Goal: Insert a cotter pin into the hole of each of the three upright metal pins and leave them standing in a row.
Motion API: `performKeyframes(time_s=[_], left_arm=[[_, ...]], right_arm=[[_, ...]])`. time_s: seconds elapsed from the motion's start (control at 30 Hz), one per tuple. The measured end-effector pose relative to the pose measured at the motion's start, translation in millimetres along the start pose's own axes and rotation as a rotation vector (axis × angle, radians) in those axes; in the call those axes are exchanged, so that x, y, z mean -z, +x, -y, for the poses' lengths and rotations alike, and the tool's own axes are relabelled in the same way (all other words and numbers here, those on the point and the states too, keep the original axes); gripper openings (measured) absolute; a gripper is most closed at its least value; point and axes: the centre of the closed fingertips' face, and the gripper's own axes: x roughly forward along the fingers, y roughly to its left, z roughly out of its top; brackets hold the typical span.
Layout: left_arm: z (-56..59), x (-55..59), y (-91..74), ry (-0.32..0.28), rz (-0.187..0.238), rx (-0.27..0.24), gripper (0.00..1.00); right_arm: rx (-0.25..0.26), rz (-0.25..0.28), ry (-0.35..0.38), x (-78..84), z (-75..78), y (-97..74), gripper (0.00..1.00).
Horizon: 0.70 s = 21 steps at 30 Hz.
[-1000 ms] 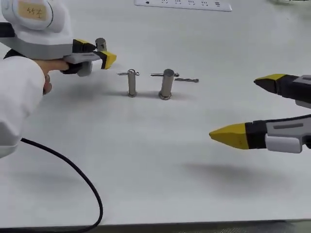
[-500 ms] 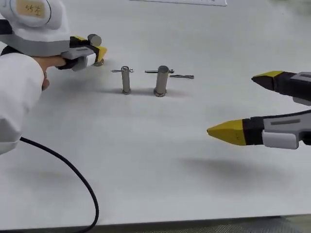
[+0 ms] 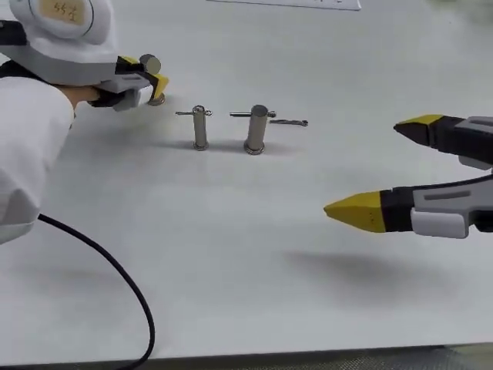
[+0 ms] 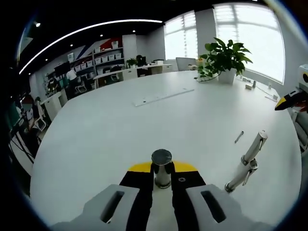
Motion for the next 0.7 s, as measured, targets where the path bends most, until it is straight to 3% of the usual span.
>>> performKeyframes(time_s=[0.1, 0.2, 0.33, 0.43, 0.67, 0.7], left_arm=[[-2.6, 3.4, -3.0, -0.029, -0.005, -0.008, 0.10], [-2.8, 5.9, -8.5, -0.015, -0.018, -0.025, 0.10], [-7.4, 1.8, -18.0, -0.039, -0.001, -0.045, 0.10], [3.9, -3.1, -35.7, -0.038, 0.003, -0.055, 0.10], [12.3, 1.4, -62.8, 0.019, -0.015, -0.081, 0.10], [18.8, 1.6, -72.0, 0.008, -0.016, -0.081, 0.10]], right_arm=[[-0.003, 0.000, -0.001, -1.0, -2.6, 0.0, 0.91], [0.011, 0.001, -0.005, -2.7, -1.9, -0.9, 0.91], [0.012, -0.004, -0.019, -4.0, -3.6, -3.0, 0.90], [0.014, 0.001, -0.032, -6.4, -3.1, -5.4, 0.90], [0.017, 0.011, -0.037, -8.0, -5.0, -6.6, 0.90], [0.018, 0.013, -0.040, -7.7, -5.5, -7.1, 0.90]])
